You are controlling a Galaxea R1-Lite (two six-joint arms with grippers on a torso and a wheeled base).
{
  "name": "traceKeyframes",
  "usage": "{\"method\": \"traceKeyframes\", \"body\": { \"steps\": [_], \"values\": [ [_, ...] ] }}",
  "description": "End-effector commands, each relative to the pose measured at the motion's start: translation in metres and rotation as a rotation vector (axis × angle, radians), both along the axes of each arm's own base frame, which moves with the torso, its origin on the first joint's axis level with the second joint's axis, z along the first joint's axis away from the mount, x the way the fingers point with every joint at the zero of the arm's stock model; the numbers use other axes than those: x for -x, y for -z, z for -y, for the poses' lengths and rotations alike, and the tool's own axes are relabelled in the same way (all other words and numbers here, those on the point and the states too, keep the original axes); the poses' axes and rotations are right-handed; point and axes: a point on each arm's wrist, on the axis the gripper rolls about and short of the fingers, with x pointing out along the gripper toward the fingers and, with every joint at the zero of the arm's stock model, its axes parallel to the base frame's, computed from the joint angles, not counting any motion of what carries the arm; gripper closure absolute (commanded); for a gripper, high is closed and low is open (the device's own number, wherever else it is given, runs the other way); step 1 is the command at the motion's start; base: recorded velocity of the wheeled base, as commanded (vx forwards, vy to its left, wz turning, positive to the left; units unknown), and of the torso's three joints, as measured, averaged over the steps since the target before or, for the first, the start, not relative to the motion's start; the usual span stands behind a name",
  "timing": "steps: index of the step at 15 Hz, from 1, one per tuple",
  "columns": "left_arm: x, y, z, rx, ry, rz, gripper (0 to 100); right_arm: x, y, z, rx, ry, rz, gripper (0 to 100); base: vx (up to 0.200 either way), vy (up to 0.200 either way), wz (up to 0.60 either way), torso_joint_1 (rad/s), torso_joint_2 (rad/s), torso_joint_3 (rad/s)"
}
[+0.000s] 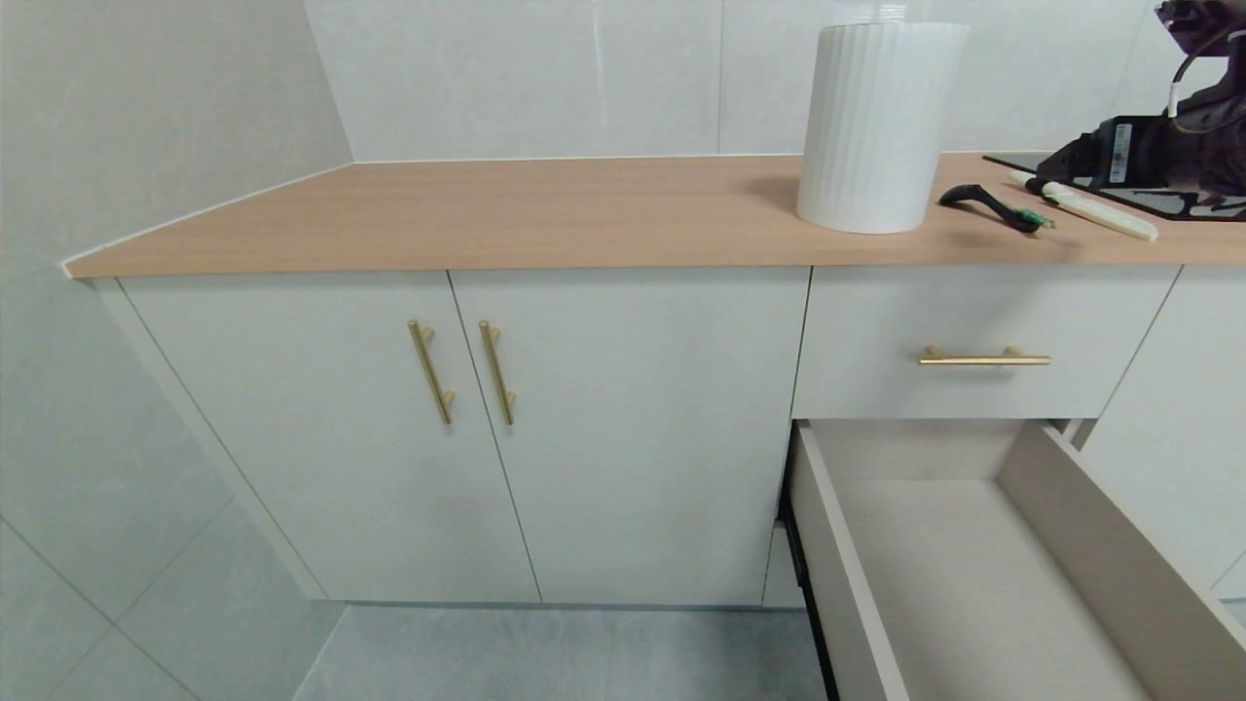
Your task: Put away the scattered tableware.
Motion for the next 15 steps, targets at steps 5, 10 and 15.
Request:
{"method": "traceKeyframes", "body": {
  "steps": [5, 10, 15],
  "values": [
    [0.000, 0.000, 0.000, 0.000, 0.000, -0.001, 0, -0.022, 0.017, 0.023, -0.038, 0.013, -0.056, 0, 0.000, 0.000, 0.00, 0.000, 0.00, 0.000],
    [0.000, 0.000, 0.000, 0.000, 0.000, -0.001, 0, -0.022, 0.018, 0.020, -0.072, -0.048, -0.113, 0, 0.000, 0.000, 0.00, 0.000, 0.00, 0.000],
    [0.000, 0.000, 0.000, 0.000, 0.000, 0.001, 0, -0.038, 0.037, 0.019, -0.076, -0.047, -0.179, 0, 0.000, 0.000, 0.00, 0.000, 0.00, 0.000]
  ]
}}
